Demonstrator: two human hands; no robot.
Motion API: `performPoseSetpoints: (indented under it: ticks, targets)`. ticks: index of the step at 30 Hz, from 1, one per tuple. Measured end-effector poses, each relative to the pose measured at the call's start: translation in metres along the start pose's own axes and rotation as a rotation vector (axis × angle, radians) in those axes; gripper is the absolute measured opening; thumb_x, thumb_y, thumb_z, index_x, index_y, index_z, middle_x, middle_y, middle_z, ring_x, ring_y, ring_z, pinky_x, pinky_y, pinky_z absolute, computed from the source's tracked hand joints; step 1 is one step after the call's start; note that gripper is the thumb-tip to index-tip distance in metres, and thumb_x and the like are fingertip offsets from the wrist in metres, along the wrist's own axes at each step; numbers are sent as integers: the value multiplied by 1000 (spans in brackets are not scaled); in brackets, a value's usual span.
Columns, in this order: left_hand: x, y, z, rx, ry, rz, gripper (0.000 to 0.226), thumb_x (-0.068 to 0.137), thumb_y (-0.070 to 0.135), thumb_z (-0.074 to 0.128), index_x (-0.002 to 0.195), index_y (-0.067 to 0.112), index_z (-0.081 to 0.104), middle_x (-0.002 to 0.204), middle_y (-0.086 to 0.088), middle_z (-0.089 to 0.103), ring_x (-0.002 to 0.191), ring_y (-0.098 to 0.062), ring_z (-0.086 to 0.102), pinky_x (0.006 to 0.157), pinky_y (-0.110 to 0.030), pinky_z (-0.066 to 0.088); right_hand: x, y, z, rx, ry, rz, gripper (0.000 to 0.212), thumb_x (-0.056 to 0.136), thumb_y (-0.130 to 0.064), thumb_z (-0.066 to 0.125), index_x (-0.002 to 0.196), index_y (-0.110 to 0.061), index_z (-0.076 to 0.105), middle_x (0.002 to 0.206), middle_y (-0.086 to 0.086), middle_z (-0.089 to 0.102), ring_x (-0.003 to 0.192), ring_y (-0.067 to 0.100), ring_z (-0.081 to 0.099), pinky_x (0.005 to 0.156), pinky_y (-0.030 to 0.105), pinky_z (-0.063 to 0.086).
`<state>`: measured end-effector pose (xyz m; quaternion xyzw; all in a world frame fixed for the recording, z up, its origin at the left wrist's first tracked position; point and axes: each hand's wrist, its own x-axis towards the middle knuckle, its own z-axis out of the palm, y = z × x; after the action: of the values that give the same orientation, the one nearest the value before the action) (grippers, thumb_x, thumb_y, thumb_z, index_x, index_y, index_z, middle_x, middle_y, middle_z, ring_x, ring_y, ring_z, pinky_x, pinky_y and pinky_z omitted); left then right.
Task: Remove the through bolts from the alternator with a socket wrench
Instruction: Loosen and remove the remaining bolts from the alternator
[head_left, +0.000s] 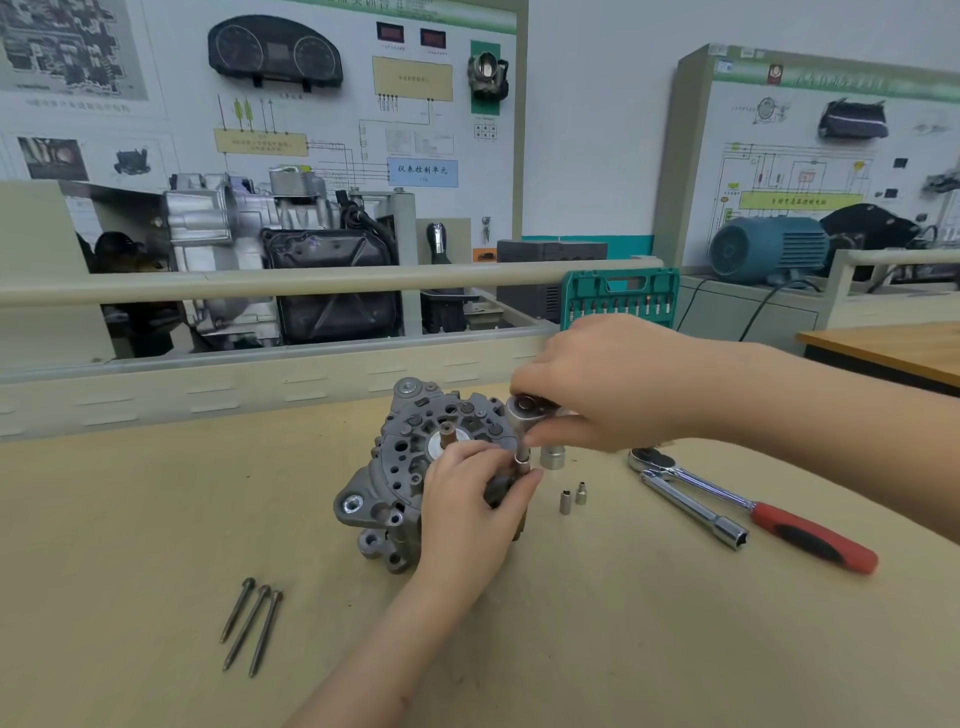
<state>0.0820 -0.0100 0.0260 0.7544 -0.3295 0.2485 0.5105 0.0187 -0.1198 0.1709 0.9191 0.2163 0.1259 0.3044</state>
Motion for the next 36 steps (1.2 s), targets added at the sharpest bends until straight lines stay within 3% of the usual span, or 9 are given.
performPoseSetpoints:
  ticks: [3, 6, 13, 18, 22, 27, 31, 34, 36]
  targets:
    - [-1, 0, 1, -7, 34, 3, 14, 75, 20, 72, 66, 19, 60, 73, 20, 48, 83, 0, 45, 78, -36, 41, -1, -2, -1, -42, 1, 52, 52, 82, -64, 24, 81, -16, 41, 59, -5, 36, 50, 12, 35, 46, 27, 29]
    - [1, -1, 2, 7, 32, 12, 24, 76, 25, 71, 64, 27, 49, 66, 18, 45, 75, -1, 45, 71, -30, 36, 1, -3, 2, -22, -3, 60, 45, 87, -58, 27, 87, -16, 43, 62, -5, 35, 52, 13, 36, 45, 25, 27]
    - [0, -5, -1, 71, -12, 107, 20, 82, 28, 61, 76, 9, 63, 71, 8, 56, 73, -9, 50, 70, -27, 41, 3, 5, 2, 141, -93, 41, 32, 95, -38, 36, 118, -19, 45, 104, 1, 56, 96, 19, 50, 81, 36, 45]
    - [0, -5, 2, 47, 45, 73, 20, 76, 20, 71, 66, 9, 58, 65, 15, 45, 74, -2, 43, 66, -22, 36, 2, 2, 4, -27, 2, 16, 43, 88, -57, 30, 90, -17, 45, 75, -2, 52, 70, 22, 52, 65, 29, 38]
    - [1, -5, 3, 47, 49, 69, 21, 77, 21, 70, 66, 10, 56, 63, 16, 43, 73, -2, 42, 65, -25, 34, 4, -1, 3, -30, -8, 75, 47, 86, -62, 26, 79, -17, 38, 60, -5, 35, 49, 10, 33, 46, 27, 30]
    - [0, -5, 2, 103, 9, 143, 26, 79, 31, 58, 71, 7, 61, 71, 6, 56, 76, -4, 45, 71, -30, 39, 3, 2, 0, 104, -51, 57, 30, 92, -48, 34, 92, -20, 42, 78, -5, 45, 75, 18, 47, 62, 29, 39]
    - [0, -5, 3, 78, 33, 89, 26, 77, 29, 61, 66, 6, 60, 69, 7, 51, 75, -3, 43, 71, -31, 40, 3, 1, -1, 115, -62, 12, 27, 93, -46, 36, 93, -20, 42, 91, -1, 55, 84, 20, 52, 77, 34, 46]
    - [-1, -4, 4, 117, 72, 95, 22, 75, 23, 69, 61, 13, 55, 64, 17, 42, 71, -1, 36, 74, -20, 30, 2, 1, 0, 23, -19, 18, 41, 90, -55, 31, 90, -17, 47, 75, -2, 53, 69, 21, 50, 75, 33, 46]
    - [0, -2, 4, 138, 76, 113, 34, 74, 21, 71, 58, 31, 43, 62, 23, 36, 73, 1, 34, 77, -18, 28, 1, 0, -1, -4, -17, 67, 50, 85, -63, 27, 82, -16, 45, 60, -4, 41, 54, 16, 41, 59, 30, 44]
